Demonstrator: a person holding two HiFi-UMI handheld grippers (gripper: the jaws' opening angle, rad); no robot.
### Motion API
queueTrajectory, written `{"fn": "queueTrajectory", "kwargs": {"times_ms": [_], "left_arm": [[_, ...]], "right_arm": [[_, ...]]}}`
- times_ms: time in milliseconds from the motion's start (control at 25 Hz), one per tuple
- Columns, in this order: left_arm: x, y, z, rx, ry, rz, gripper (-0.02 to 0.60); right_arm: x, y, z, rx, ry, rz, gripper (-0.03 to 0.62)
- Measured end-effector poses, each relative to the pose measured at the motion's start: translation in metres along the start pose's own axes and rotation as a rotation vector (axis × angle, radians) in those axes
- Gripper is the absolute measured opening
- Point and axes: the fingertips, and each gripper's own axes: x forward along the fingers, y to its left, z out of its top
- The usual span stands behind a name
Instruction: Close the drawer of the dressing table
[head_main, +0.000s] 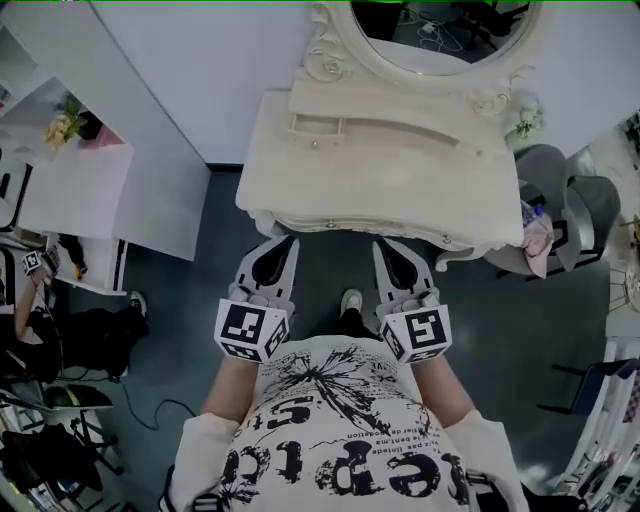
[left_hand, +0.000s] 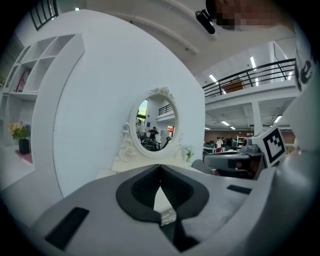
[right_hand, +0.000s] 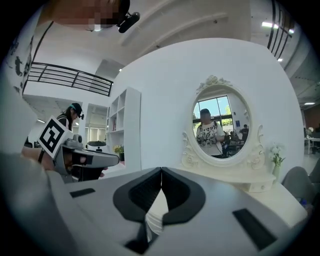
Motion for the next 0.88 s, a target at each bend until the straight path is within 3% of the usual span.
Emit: {"fn": "queueTrajectory", "kwargs": {"times_ms": [360,600,880], "left_arm": [[0.136,0.002,0.020,-0.017,-0.007,0.045,0.018],[0.176,0.030,0.010,-0.046,0.021,0.096,0.018],[0.222,0.088,-0.011,-0.070,0.002,0.116,0.018]], "right_arm": [[0.069,-0.118,0.022,-0.037,-0.014,0.060,0.017],[0.107,-0.146,0.012,-0.011,0.026,0.080,0.017],[0.159,-0.170,0.005,0.013,0.044,0.021,0.017]]}}
